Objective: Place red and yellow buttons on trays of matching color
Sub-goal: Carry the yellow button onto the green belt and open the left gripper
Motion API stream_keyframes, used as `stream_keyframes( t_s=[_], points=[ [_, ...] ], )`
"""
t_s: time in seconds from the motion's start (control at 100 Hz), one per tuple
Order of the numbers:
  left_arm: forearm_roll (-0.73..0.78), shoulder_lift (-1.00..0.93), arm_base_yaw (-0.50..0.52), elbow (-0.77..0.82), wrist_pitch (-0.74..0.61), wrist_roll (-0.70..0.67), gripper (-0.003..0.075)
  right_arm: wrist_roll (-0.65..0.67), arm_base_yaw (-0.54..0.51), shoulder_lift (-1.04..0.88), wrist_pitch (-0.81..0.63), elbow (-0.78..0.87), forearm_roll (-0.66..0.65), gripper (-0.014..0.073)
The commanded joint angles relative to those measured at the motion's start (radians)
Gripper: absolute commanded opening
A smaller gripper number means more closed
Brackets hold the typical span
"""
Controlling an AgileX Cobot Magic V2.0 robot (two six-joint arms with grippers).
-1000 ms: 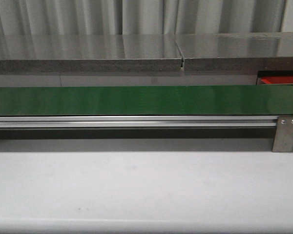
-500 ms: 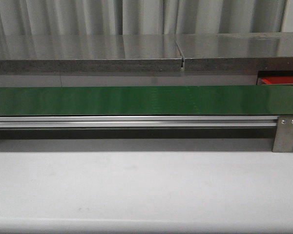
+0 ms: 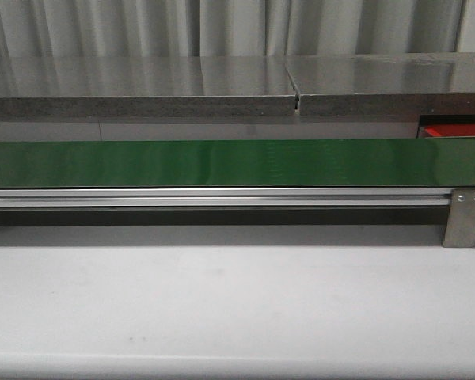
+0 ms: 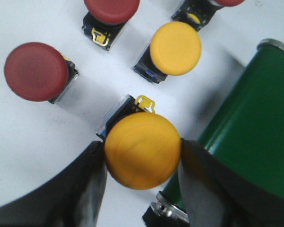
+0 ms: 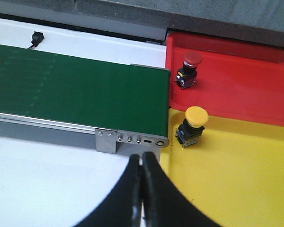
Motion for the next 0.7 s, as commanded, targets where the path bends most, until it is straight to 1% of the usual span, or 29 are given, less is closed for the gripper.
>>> stream_keyframes(
  t_s=[0.0, 0.1, 0.2, 0.34, 0.53, 0.69],
  points=[
    [-0.040, -0.098, 0.000, -0.032, -0.003, 0.006, 0.0294, -0.001, -0.001, -0.001, -0.068, -0.025, 0.004, -0.0118],
    [-0.096, -0.138, -0.003, -0.032, 0.000, 0.032, 0.0294, -0.001, -0.001, -0.001, -0.068, -0.025, 0.004, -0.0118],
    [-0.139, -0.157, -0.012, -0.032, 0.034, 0.058, 0.0294, -0.001, -0.001, -0.001, -0.068, -0.025, 0.004, -0.0118],
    [-0.140, -0.155, -0.057, -0.032, 0.062, 0.061, 0.0294, -0.001, -0.001, -0.001, -0.068, -0.025, 0.004, -0.0118],
    [-0.140, -0.137, -0.136, -0.032, 0.023, 0.079, 0.0294, -0.001, -0.001, -0.001, -0.068, -0.025, 0.004, -0.0118],
    [-0.140, -0.098, -0.163, -0.032, 0.006, 0.079, 0.0294, -0.001, -0.001, -0.001, -0.068, -0.025, 0.004, -0.0118]
  ],
)
